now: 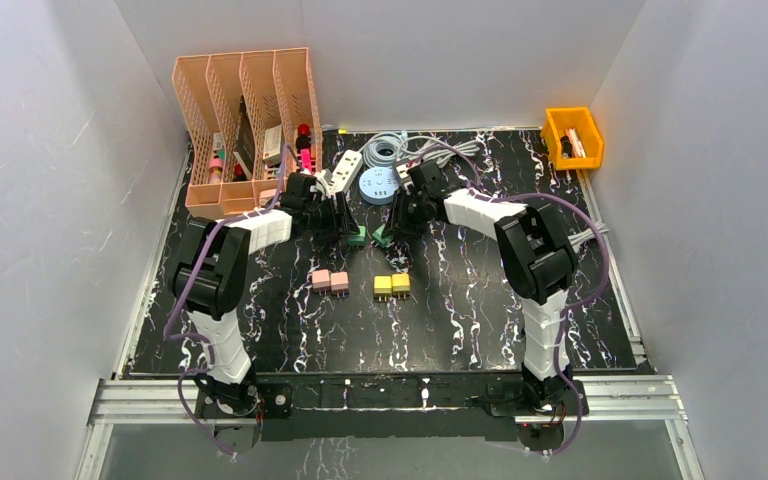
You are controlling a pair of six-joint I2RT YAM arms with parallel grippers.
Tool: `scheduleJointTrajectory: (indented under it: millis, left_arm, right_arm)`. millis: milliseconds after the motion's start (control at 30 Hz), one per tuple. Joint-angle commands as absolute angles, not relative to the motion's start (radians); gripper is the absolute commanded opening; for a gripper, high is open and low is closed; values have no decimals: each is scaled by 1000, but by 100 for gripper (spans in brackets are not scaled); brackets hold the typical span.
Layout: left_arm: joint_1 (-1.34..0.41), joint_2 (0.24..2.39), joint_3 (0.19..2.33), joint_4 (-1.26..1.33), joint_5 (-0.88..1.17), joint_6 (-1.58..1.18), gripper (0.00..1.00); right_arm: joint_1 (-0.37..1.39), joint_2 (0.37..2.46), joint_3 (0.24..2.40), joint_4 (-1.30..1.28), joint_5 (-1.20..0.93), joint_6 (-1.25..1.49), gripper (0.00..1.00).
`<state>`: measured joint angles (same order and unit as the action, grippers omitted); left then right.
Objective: Pull the plug off the socket
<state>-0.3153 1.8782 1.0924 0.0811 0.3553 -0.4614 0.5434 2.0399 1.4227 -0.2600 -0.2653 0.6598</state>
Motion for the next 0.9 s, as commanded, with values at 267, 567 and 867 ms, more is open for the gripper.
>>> scheduleJointTrajectory:
  millis: [267,567,867]
  left_arm:
    - [-336,1918,1141,64,378,-461,52]
    - [-335,1877,1135,-4,314,-387,48]
    - [-301,1834,1096,-65,297,-348,48]
  right_arm:
    - [534,2080,1389,-148,-318,692,37]
    - [512,2069,1379,-175,-295,643,27]
    - [477,2020,1345,-237,-276,555,26]
